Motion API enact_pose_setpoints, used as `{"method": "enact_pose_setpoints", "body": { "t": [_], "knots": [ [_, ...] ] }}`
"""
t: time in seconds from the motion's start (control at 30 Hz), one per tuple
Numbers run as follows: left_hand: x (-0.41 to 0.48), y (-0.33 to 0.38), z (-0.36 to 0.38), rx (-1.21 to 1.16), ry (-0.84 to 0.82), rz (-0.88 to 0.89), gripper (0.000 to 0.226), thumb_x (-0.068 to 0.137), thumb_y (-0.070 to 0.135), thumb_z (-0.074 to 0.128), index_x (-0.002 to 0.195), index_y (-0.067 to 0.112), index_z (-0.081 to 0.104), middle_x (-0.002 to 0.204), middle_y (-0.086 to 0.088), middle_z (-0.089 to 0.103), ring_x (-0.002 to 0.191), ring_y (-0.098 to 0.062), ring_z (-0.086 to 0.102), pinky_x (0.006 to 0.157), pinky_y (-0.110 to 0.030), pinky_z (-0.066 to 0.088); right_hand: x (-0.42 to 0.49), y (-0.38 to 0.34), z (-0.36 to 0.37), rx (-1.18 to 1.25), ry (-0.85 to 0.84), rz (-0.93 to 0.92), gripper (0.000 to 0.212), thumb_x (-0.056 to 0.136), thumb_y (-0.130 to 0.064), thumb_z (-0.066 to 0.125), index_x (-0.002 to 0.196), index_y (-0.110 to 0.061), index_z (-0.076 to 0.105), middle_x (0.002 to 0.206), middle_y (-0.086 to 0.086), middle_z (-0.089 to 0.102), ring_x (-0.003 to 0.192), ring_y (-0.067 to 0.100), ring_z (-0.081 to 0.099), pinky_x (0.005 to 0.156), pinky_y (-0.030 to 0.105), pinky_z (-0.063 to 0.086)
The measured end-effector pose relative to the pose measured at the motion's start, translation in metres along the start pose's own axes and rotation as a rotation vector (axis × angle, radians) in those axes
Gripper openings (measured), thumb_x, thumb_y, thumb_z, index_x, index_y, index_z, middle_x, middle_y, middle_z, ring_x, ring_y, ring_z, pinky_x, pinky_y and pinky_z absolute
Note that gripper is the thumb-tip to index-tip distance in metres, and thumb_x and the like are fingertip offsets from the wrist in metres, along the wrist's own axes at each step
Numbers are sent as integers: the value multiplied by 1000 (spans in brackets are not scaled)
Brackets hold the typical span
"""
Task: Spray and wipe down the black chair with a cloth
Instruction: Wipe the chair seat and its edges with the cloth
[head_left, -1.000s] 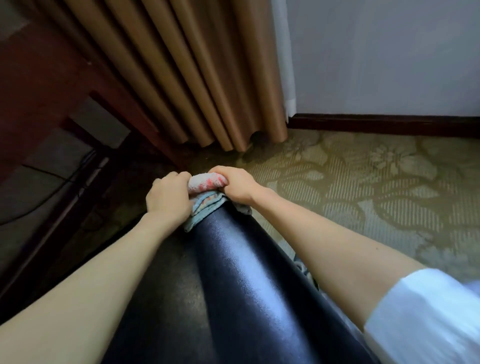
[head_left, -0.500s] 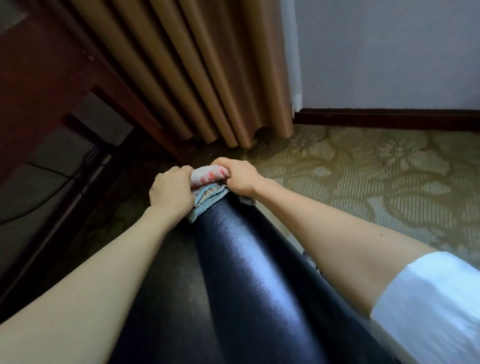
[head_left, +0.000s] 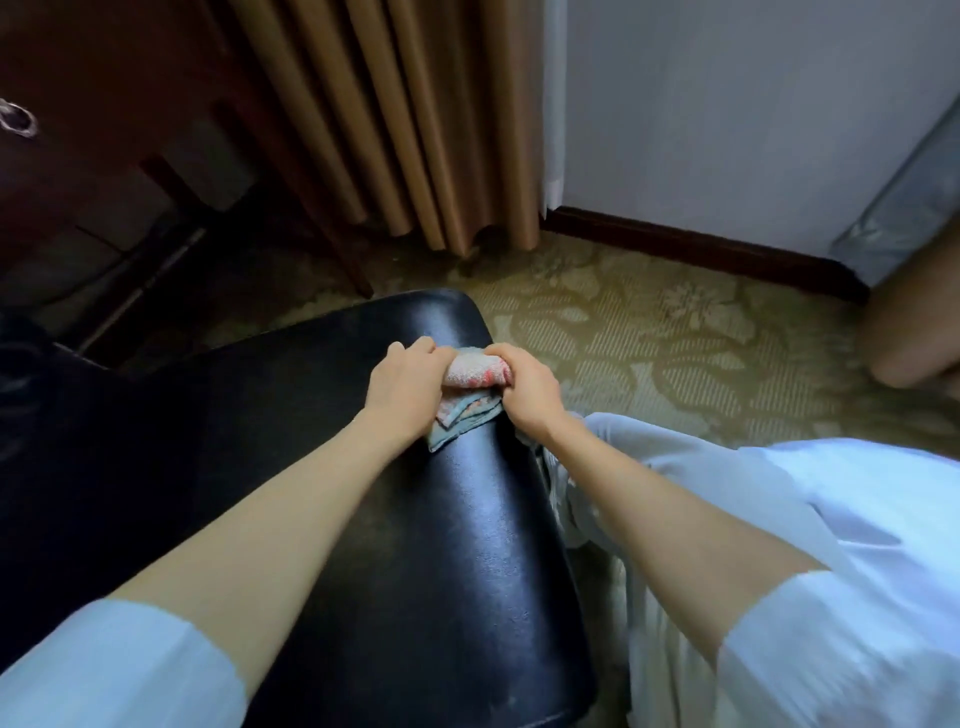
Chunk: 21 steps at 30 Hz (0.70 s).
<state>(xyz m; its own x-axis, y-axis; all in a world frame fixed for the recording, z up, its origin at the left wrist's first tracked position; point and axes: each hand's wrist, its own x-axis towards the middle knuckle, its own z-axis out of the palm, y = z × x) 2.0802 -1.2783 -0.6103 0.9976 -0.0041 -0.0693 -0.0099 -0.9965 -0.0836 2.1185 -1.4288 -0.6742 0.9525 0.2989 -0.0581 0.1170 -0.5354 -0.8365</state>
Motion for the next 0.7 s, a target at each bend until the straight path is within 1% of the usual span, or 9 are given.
{"method": "enact_pose_setpoints", "body": {
  "t": [0.07,0.13,0.3,0.4,0.47,0.53,0.6,0.7],
  "knots": [
    [-7,5,2,-42,-5,8,32,94,17,46,125,21,56,115,-5,55,96,-33,52,77,-39,44,-7,1,-3,5,0,17,59,73,9,39,119,-21,61,125,1,61,117,22,53,92,21,32],
    [-17,9,2,-69,-12,24,34,91,17,48,124,22,58,112,-5,57,94,-33,54,80,-41,47,-18,2,-4,-4,14,11,59,72,10,40,118,-20,62,124,2,62,117,23,53,94,24,35],
    [-52,19,0,-118,-21,45,35,89,15,52,122,21,58,113,-6,58,93,-35,54,80,-45,48,-63,-5,-8,24,73,30,58,70,14,40,115,-13,64,120,6,63,113,25,55,93,25,36],
    [-77,19,-1,-142,-34,68,37,85,13,56,121,22,59,114,-3,58,93,-33,54,80,-45,49,-100,-13,-4,22,108,66,59,69,12,39,113,-17,65,118,5,64,110,24,56,93,30,39],
    [-102,19,1,-168,-15,87,38,84,12,57,119,23,61,114,-1,59,88,-32,52,78,-46,50,-131,-14,2,25,134,59,59,67,11,40,111,-19,65,114,3,64,107,24,57,92,31,42],
    [-133,20,3,-190,4,107,36,84,13,59,118,24,61,114,0,59,84,-29,49,71,-44,51,-164,-15,10,11,155,36,57,66,10,43,110,-19,65,111,3,64,103,26,58,91,33,43],
    [-169,22,5,-208,16,135,35,83,15,61,117,25,61,113,2,59,81,-26,48,64,-42,52,-201,-17,17,-38,161,27,53,67,9,47,108,-19,65,110,4,63,100,29,57,90,34,42],
    [-228,20,8,-226,45,174,38,79,16,63,114,29,57,110,6,58,80,-22,49,55,-37,52,-260,-27,25,-120,93,35,49,75,7,50,114,-21,60,121,3,55,106,26,48,95,32,38]
  ]
}}
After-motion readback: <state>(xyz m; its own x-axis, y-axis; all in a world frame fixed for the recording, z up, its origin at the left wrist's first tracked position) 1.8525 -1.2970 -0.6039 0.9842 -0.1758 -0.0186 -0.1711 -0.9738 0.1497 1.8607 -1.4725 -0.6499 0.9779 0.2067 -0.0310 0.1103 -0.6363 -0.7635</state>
